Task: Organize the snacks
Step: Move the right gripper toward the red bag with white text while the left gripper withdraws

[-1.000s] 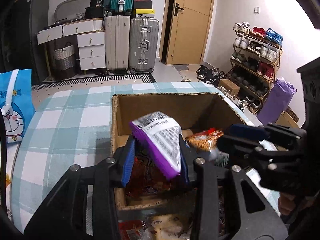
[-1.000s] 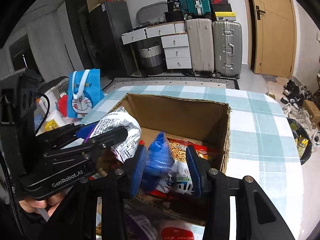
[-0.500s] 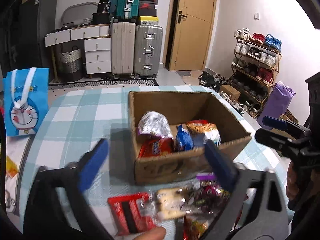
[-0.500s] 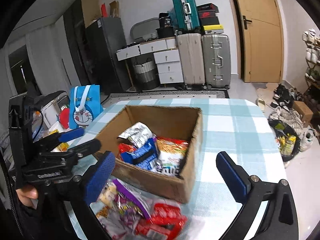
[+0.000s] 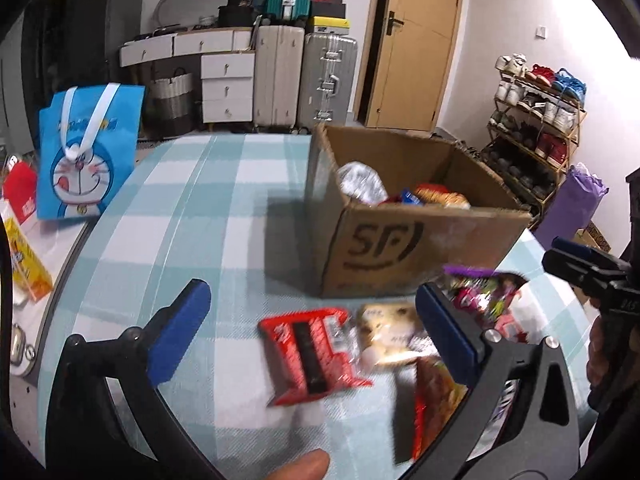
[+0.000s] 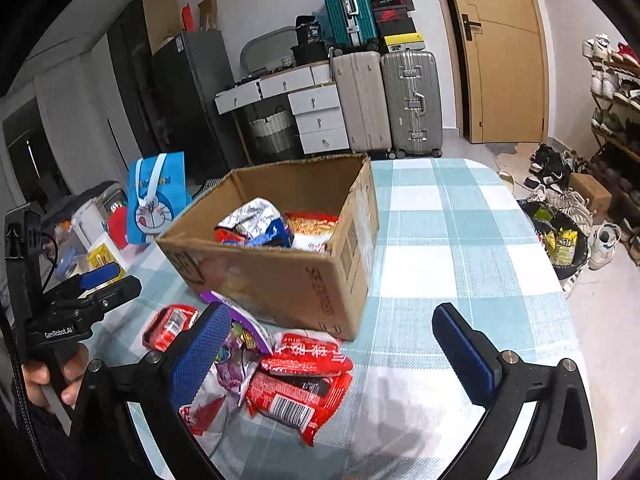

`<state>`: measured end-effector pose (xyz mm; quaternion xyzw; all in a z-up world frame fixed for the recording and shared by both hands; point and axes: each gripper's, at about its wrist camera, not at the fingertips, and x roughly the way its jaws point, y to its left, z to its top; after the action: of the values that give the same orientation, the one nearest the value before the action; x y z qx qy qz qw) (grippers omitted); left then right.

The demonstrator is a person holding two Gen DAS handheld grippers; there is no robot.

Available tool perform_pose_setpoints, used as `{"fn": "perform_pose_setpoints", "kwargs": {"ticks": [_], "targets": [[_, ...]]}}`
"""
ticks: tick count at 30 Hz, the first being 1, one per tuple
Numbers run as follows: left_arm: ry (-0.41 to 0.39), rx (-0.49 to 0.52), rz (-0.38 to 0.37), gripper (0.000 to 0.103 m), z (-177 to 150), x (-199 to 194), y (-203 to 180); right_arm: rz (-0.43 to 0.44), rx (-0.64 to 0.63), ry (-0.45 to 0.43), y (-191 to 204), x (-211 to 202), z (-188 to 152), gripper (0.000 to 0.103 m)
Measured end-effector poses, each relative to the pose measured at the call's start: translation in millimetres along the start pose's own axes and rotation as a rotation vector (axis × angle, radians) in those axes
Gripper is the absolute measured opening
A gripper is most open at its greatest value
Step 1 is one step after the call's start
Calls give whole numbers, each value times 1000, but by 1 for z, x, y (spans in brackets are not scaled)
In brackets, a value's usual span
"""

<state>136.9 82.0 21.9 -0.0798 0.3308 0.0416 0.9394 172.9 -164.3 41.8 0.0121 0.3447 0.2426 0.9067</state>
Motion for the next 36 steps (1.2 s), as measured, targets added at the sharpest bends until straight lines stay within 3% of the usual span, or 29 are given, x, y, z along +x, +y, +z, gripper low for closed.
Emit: {"fn": "perform_pose_setpoints", "kwargs": {"ticks": [3, 11, 21, 24, 28, 36], "targets": [[42, -17, -31, 102, -11, 10, 6, 7, -10, 18, 4, 5, -4, 103], [77, -6, -3, 102, -17, 26, 5, 21, -47, 85, 11, 22, -9, 103], [131, -24, -12, 102, -23, 46, 9, -28, -120, 183, 12, 43, -22, 103], [142, -34, -12, 102, -25, 52, 12, -52, -91, 206, 2, 48, -25, 103], [143, -39, -29, 102, -26, 56, 13, -7, -51, 211, -7, 51, -24, 103], [149, -50, -39, 102, -25, 58, 16, -16, -3, 221, -9, 63, -27, 102]]}}
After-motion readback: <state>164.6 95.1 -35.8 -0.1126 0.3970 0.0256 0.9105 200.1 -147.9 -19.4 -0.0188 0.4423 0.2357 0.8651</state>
